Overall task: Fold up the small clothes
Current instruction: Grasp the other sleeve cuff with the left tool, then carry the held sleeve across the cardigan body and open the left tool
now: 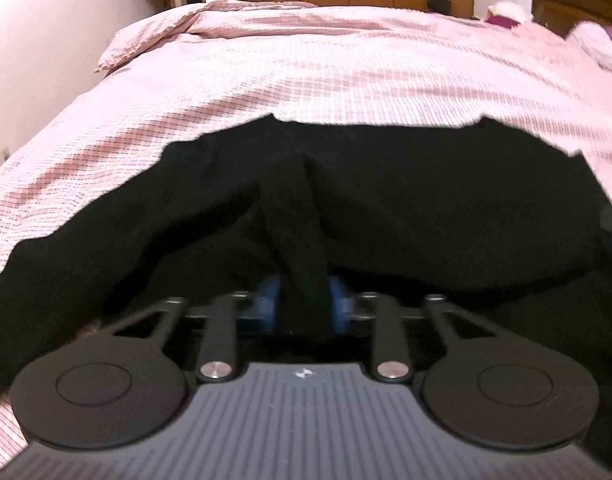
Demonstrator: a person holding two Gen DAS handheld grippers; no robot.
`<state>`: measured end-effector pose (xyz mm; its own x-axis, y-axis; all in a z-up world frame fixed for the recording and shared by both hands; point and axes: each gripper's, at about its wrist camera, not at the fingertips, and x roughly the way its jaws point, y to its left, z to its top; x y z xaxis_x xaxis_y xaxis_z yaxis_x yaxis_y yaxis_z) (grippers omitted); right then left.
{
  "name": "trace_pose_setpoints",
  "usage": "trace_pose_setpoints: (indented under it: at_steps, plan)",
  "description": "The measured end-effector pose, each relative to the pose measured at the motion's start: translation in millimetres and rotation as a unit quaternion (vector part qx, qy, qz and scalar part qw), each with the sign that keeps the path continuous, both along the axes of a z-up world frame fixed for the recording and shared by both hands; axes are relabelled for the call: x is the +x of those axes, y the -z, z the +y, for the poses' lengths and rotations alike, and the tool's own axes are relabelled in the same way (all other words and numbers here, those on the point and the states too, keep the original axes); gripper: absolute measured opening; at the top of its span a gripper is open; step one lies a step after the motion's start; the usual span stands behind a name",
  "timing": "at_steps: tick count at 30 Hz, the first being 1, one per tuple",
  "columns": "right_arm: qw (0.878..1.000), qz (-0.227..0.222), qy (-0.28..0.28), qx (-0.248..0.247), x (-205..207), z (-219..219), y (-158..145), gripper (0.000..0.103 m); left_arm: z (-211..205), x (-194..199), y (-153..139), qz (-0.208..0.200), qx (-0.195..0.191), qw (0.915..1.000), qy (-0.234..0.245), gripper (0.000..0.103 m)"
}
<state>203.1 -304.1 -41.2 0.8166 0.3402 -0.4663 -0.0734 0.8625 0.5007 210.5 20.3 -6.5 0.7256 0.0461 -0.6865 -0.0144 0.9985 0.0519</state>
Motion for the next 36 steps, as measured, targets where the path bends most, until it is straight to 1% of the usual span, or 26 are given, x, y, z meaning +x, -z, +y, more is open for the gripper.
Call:
trace_pose_setpoints:
  at_steps: [1, 2, 6, 9, 10, 12, 14, 17, 18, 22, 25, 28, 31, 33, 36]
  plan:
    - [1.000, 0.001, 0.001, -0.003, 0, 1, -1, 0.064, 8, 1, -5, -0.001, -0.013, 0.9999, -0.002, 0.017]
    - [1.000, 0.003, 0.002, -0.005, 0, 1, -2, 0.064, 14, 2, -11, -0.004, -0.018, 0.9998, -0.008, 0.015]
    - [1.000, 0.008, 0.007, -0.025, -1, 3, -18, 0.065, 34, 7, -26, -0.016, -0.002, 0.9995, -0.028, 0.014]
    - [0.999, -0.013, 0.012, -0.046, 4, -2, -37, 0.065, 50, 12, -28, -0.014, 0.006, 0.9992, -0.037, 0.014]
    - [0.998, -0.016, 0.015, -0.058, 8, -4, -41, 0.065, 56, 13, -28, -0.012, 0.005, 0.9990, -0.042, 0.014]
    - [0.996, -0.007, 0.018, -0.091, 23, -7, -46, 0.065, 66, 16, -28, -0.007, -0.004, 0.9984, -0.057, 0.014]
    - [0.994, 0.011, 0.016, -0.106, 39, -11, -43, 0.065, 77, 18, -29, -0.002, -0.016, 0.9971, -0.075, 0.014]
    - [0.991, 0.056, 0.021, -0.118, 61, -13, -33, 0.065, 89, 20, -28, 0.005, -0.036, 0.9954, -0.089, 0.014]
    - [0.991, 0.063, 0.016, -0.120, 66, -13, -31, 0.065, 92, 19, -28, 0.006, -0.040, 0.9952, -0.090, 0.014]
    - [0.990, 0.068, -0.007, -0.123, 78, -9, -21, 0.064, 96, 17, -24, 0.011, -0.038, 0.9950, -0.093, 0.015]
    - [0.991, 0.069, -0.001, -0.113, 80, -12, -20, 0.064, 93, 19, -20, 0.014, -0.035, 0.9948, -0.095, 0.015]
    - [0.996, 0.055, 0.018, -0.066, 73, -26, -15, 0.064, 89, 17, -19, 0.011, -0.032, 0.9947, -0.097, 0.016]
    - [0.997, 0.057, 0.038, -0.024, 68, -43, -4, 0.064, 89, 14, -21, 0.014, -0.034, 0.9944, -0.099, 0.016]
    - [0.998, 0.057, 0.034, -0.016, 65, -49, -2, 0.064, 88, 14, -21, 0.019, -0.021, 0.9948, -0.098, 0.016]
    - [0.998, 0.046, 0.029, -0.024, 66, -52, -7, 0.065, 84, 15, -19, 0.020, -0.007, 0.9957, -0.091, 0.016]
